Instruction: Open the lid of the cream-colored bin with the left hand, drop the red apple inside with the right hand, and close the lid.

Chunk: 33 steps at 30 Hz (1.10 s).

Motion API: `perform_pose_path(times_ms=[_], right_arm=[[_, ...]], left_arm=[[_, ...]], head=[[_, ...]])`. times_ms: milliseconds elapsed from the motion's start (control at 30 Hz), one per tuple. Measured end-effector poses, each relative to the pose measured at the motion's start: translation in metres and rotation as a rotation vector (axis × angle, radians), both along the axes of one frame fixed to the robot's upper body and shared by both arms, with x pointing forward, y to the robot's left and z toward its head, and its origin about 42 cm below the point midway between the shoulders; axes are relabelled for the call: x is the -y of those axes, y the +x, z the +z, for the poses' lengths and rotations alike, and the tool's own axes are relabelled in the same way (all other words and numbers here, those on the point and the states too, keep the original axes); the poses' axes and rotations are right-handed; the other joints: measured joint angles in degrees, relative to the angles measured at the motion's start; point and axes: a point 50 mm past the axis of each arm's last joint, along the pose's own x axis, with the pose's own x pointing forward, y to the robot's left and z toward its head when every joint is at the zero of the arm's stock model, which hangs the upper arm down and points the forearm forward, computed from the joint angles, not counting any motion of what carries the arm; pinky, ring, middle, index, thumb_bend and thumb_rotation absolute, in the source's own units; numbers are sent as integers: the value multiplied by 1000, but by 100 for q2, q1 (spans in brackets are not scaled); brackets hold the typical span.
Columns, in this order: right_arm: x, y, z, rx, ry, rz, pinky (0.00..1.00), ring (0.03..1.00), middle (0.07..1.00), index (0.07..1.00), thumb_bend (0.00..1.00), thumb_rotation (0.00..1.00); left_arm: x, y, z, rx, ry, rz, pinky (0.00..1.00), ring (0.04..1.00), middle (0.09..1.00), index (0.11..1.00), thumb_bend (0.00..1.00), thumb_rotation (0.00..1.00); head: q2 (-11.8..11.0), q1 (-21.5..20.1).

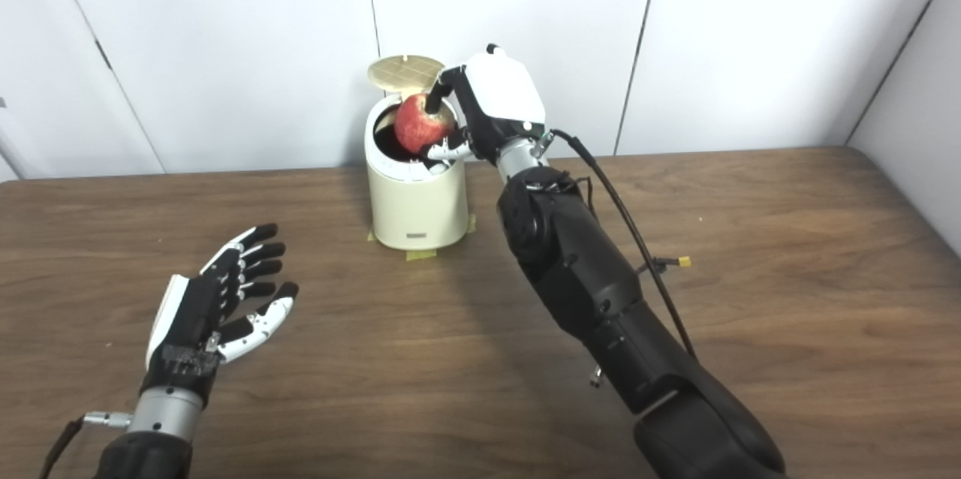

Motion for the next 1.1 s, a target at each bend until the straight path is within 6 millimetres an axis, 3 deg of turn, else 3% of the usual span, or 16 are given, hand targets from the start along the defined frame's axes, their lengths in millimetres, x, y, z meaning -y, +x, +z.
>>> perform_pose_path(times_ms=[67,100,200,967,1067,1100], right_arm=[[0,0,0,2,0,1,1000,796,762,496,524,150],[0,0,0,3,0,0,1000,809,774,617,716,199],[1,1,-1,5,-1,-4,1000,814,778,705,829,244],[9,-1,-3,17,3,-20,986,758,730,658,814,244],[18,-7,-5,9,66,-18,703,719,705,646,772,190],[23,-10,-5,9,95,-16,655,711,703,645,760,189]], left_arm=[[0,0,0,1,0,0,756,804,818,874,376,0],[0,1,1,2,0,-1,768,808,818,876,376,0],[0,2,2,6,0,-1,769,810,817,874,376,0],[0,5,4,13,-2,-3,761,804,806,865,387,0],[0,5,4,13,-1,-1,772,808,803,861,389,0],[0,5,4,12,0,0,762,806,803,861,388,0]], head=[[0,0],[-9,9],[-18,0],[-26,17],[-18,18],[-9,9]])
